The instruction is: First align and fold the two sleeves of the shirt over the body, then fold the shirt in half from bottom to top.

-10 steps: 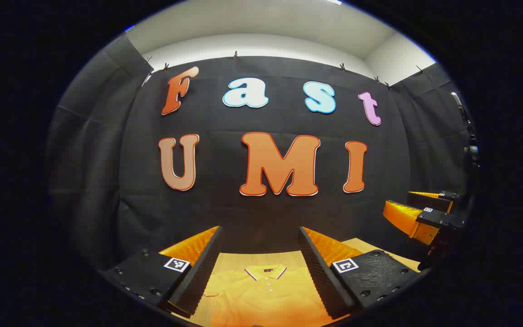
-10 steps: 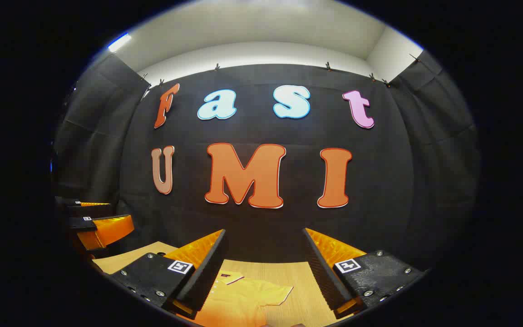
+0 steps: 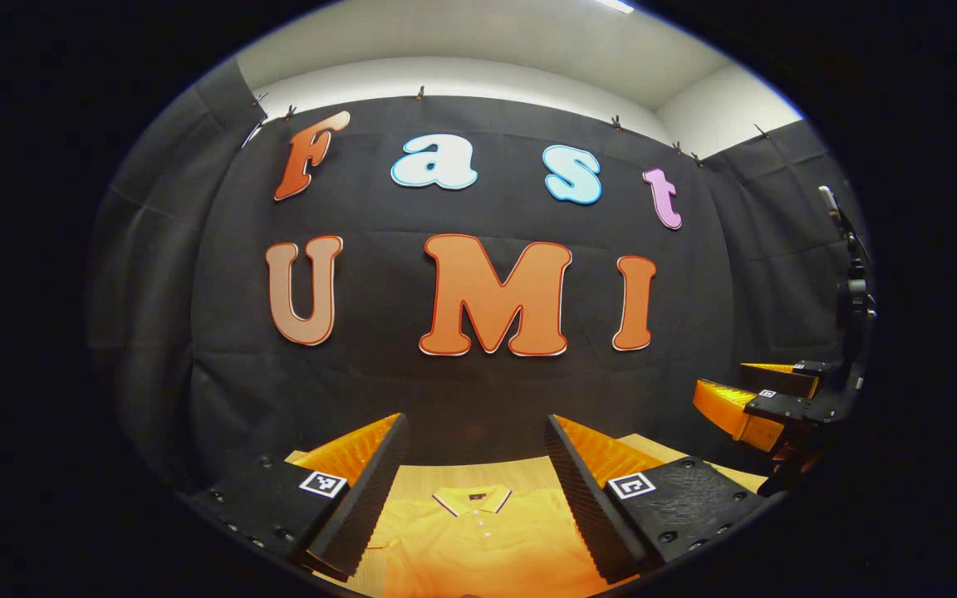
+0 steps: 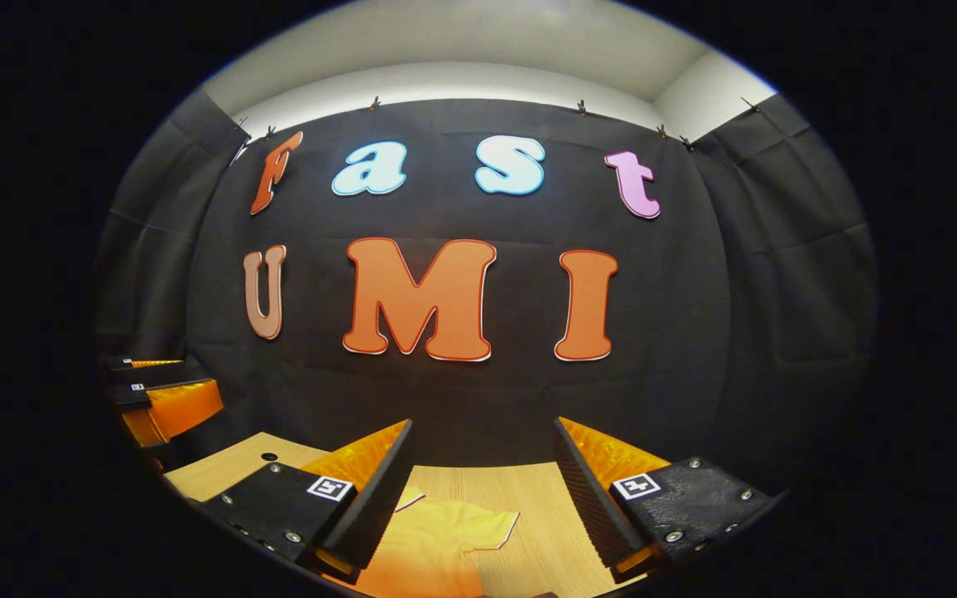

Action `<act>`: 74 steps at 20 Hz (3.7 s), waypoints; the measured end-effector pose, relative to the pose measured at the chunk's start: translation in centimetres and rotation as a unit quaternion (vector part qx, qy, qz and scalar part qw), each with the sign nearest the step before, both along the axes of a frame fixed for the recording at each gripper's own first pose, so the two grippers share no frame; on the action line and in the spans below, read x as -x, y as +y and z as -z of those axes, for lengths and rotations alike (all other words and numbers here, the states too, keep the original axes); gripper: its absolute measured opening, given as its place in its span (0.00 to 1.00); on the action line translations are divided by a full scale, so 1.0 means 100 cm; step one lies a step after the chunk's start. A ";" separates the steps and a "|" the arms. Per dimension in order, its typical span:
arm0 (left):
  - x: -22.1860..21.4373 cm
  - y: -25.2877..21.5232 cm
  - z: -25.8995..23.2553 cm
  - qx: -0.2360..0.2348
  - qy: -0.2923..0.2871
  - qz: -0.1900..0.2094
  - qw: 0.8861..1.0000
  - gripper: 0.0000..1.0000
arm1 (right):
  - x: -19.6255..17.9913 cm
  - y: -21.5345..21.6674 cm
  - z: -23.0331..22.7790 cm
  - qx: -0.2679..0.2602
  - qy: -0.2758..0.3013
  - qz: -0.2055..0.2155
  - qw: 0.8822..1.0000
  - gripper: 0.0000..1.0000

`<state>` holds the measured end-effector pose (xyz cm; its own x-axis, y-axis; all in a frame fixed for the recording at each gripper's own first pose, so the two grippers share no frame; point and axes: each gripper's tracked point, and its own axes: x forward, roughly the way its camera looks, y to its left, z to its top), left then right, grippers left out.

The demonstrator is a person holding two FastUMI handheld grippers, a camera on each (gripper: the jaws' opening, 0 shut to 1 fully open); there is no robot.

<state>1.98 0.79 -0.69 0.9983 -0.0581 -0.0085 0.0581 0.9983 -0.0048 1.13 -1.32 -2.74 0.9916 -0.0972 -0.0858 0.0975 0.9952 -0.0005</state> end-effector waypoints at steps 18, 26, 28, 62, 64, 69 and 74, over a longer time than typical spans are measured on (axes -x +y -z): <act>0.017 0.018 -0.001 -0.003 -0.005 -0.029 1.000 0.97 | -0.012 -0.006 0.028 -0.006 0.046 0.000 0.999 0.98; 0.021 0.018 -0.001 -0.012 -0.003 -0.036 0.999 0.98 | -0.019 -0.001 0.047 -0.024 0.077 -0.004 0.997 0.98; 0.022 0.021 -0.001 -0.017 -0.005 -0.042 0.999 0.98 | -0.025 -0.010 0.064 -0.024 0.107 0.002 0.994 0.98; 0.021 0.081 0.079 -0.012 0.126 -0.186 0.974 0.99 | -0.121 -0.022 0.375 -0.178 0.593 -0.022 0.785 0.83; 0.020 0.086 0.084 -0.009 0.136 -0.194 0.972 0.99 | -0.125 -0.029 0.385 -0.160 0.603 -0.015 0.781 0.79; 0.015 0.093 0.094 -0.013 0.150 -0.209 0.966 0.99 | -0.132 -0.027 0.409 -0.156 0.628 -0.013 0.762 0.79; 0.011 0.094 0.099 -0.018 0.166 -0.210 0.963 0.99 | -0.130 -0.030 0.423 -0.169 0.645 -0.004 0.745 0.78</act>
